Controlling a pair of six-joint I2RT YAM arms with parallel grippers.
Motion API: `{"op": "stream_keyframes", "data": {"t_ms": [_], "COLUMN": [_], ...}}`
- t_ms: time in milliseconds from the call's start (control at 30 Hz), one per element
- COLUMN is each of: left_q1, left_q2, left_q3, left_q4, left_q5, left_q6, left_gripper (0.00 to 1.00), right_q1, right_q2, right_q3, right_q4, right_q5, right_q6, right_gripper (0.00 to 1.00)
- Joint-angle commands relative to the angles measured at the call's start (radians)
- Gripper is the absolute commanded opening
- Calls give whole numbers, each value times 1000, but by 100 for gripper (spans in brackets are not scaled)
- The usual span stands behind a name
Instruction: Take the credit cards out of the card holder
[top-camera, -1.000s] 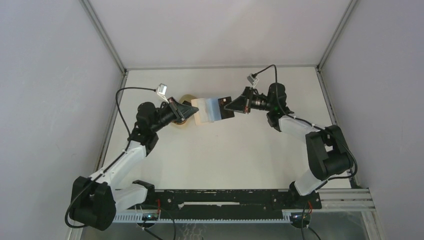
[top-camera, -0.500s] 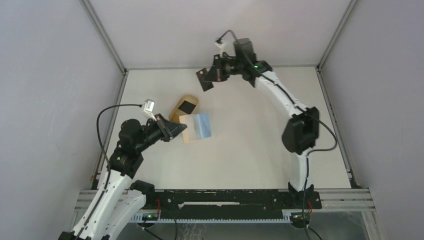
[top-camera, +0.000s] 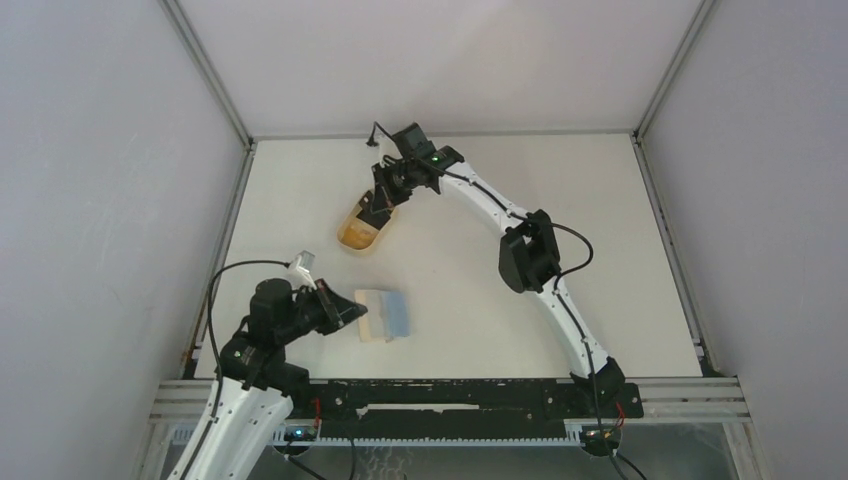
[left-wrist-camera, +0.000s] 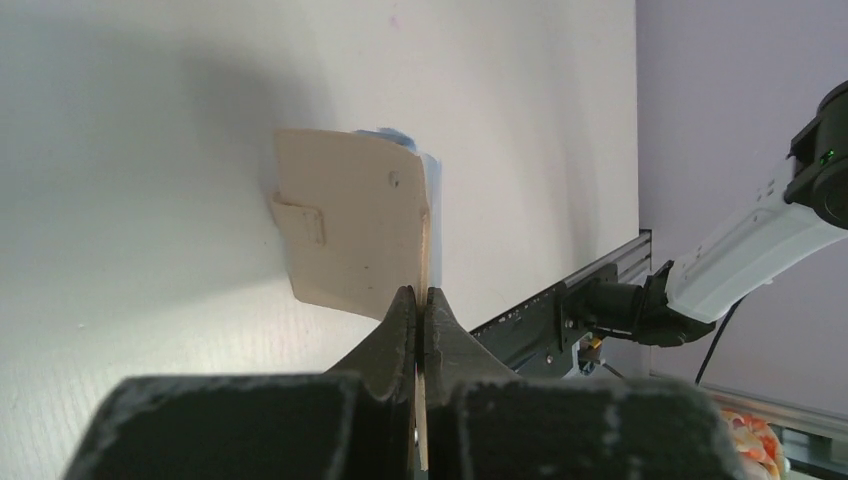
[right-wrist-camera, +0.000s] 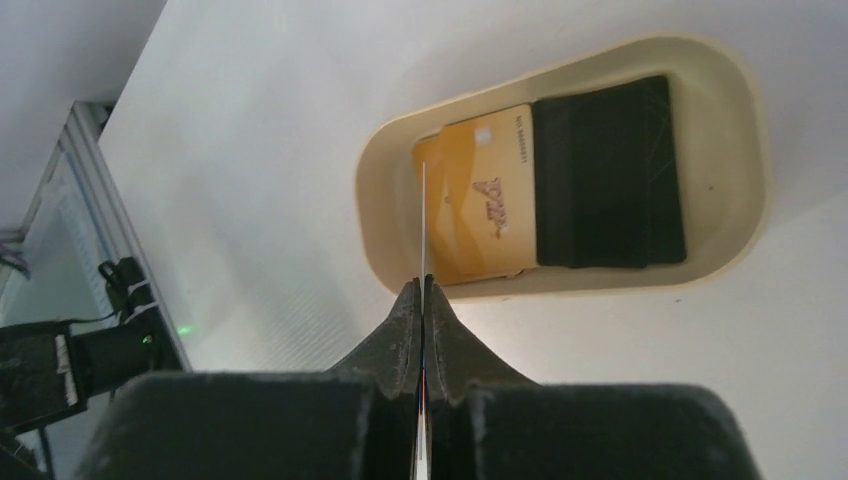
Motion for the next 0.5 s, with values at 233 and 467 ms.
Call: {"op": "stream_keyframes", "data": {"t_ms": [233,467], "left_q1": [-44,-69], "left_q2": [-8,30], "left_q3": [-31,-39], "left_q4": [11,41], "left_q5": [26,19], "left_q6": [-47,-57], "left_gripper": [0,0], "right_q1": [53,57], "right_q2": [91,125], "right_q3": [127,135], "right_q4": [156,142], "right_q5": [241,274], "right_q6": [-117,-184], "right_gripper": [0,0]}}
